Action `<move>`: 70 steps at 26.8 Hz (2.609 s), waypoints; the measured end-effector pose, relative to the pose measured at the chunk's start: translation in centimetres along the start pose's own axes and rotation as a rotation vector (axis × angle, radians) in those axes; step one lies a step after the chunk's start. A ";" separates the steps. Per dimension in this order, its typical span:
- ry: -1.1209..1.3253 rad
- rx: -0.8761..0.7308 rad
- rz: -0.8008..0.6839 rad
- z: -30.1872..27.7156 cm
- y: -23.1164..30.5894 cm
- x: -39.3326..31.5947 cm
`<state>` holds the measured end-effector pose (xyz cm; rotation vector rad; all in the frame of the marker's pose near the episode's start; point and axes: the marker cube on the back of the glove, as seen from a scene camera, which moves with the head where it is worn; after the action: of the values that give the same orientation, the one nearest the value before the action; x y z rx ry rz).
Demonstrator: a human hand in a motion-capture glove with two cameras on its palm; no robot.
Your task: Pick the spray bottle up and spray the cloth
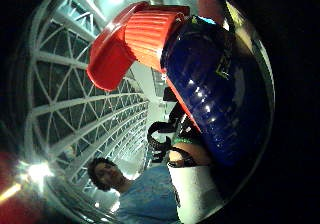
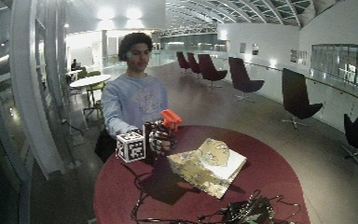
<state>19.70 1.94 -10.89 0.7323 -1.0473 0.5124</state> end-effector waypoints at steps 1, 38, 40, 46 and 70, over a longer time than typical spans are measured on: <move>0.001 -0.029 0.021 0.2 0.1 -0.2; 0.028 -0.186 0.321 3.6 0.7 -0.4; 0.028 -0.186 0.322 3.6 0.7 -0.4; 0.028 -0.197 0.327 3.8 0.8 -0.4; 0.031 -0.221 0.365 5.0 1.4 0.2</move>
<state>15.89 -0.89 -8.80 0.3371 -1.1940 0.7046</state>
